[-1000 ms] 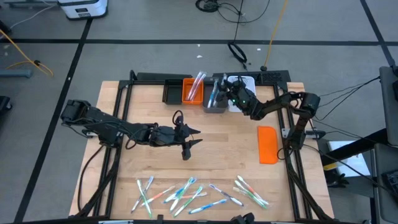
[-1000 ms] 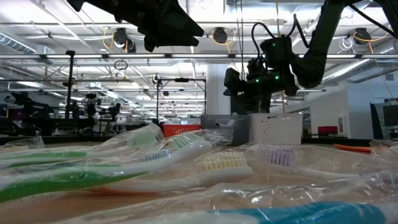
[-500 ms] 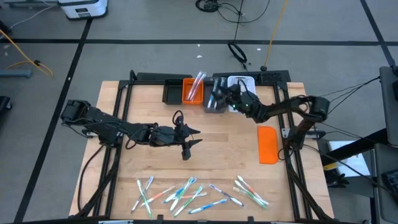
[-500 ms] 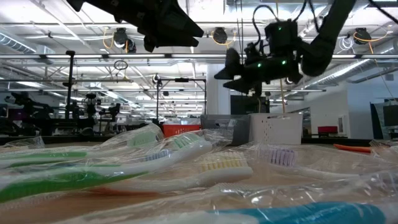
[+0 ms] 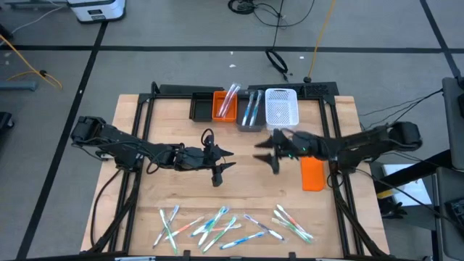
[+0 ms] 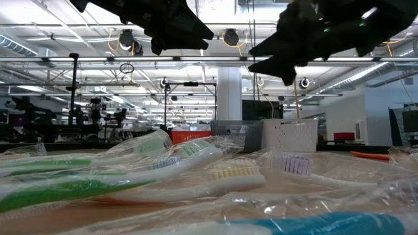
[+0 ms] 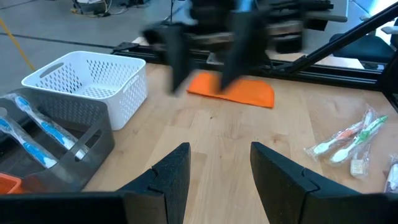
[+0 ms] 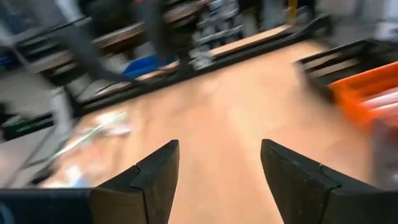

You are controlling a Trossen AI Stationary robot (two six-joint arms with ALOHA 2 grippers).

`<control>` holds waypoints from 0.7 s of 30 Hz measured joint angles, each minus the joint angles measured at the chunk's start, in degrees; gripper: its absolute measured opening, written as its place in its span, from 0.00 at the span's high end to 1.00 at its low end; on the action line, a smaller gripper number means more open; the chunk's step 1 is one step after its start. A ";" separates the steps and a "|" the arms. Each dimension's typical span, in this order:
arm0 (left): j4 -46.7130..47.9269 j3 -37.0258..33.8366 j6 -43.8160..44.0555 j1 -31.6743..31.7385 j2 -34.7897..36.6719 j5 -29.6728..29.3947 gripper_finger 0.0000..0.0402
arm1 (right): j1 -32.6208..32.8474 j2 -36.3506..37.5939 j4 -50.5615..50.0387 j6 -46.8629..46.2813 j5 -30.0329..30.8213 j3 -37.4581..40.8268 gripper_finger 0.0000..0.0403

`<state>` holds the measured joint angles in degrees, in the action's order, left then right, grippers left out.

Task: Pick & Place Toothbrushes
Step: Put the orange toothbrush into the black bin

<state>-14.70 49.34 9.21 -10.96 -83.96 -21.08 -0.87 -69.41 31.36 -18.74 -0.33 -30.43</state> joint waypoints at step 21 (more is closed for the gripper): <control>-0.11 0.00 0.02 0.00 0.00 -0.02 0.59 | 36.83 1.90 -17.08 -31.05 11.41 2.44 0.54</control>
<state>-14.81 49.34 9.23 -10.96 -83.96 -21.10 35.97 -67.50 14.28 -49.79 11.09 -27.99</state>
